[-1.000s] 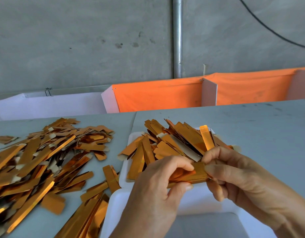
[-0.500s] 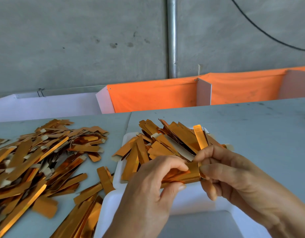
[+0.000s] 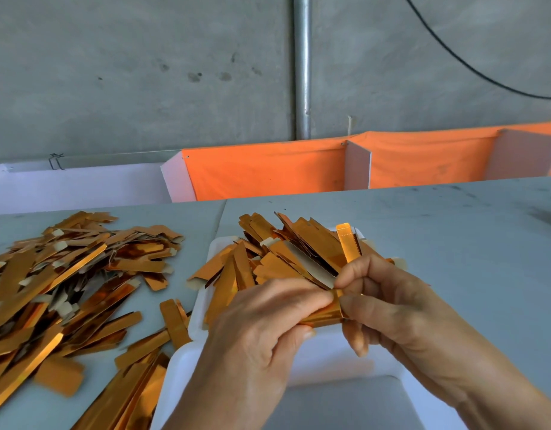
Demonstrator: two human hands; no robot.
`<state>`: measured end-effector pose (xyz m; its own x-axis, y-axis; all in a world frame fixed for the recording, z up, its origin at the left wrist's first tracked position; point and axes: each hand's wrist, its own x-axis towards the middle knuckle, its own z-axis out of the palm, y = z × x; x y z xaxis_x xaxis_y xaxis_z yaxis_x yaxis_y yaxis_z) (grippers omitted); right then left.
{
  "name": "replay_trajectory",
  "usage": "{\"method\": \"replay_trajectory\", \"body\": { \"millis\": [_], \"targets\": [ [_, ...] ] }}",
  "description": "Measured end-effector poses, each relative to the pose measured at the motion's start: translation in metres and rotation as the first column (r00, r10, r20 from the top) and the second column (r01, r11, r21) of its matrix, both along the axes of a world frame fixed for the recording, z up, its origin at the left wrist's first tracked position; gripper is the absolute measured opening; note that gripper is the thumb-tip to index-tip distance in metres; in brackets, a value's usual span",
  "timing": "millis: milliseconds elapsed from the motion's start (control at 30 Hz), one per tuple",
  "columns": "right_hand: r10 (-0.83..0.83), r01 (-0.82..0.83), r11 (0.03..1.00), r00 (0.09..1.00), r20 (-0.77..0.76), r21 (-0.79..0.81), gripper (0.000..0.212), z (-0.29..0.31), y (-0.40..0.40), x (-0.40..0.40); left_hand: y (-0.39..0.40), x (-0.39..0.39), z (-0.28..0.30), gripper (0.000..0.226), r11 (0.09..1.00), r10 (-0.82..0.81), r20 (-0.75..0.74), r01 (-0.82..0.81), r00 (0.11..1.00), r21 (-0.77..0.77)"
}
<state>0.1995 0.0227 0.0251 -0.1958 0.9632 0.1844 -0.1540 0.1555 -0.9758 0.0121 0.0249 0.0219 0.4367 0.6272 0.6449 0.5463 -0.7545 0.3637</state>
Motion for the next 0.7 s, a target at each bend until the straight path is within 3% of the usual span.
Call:
{"method": "replay_trajectory", "body": {
  "millis": [267, 400, 700],
  "targets": [
    [0.141, -0.162, 0.984, 0.961, -0.239, -0.068, 0.007, -0.002, 0.004, 0.004, 0.004, -0.003, -0.002, 0.038, 0.995, -0.096, 0.097, 0.100, 0.991, -0.029],
    [0.179, -0.212, 0.975, 0.933, -0.313, -0.074, 0.024, -0.009, 0.008, 0.005, 0.004, -0.001, -0.002, 0.038, 0.989, -0.131, 0.135, 0.140, 0.982, -0.056],
    [0.175, -0.214, 0.971, 0.940, -0.291, -0.107, 0.034, -0.015, 0.012, 0.004, 0.004, -0.001, -0.007, 0.041, 0.951, -0.166, 0.261, 0.224, 0.951, -0.213]
  ]
}}
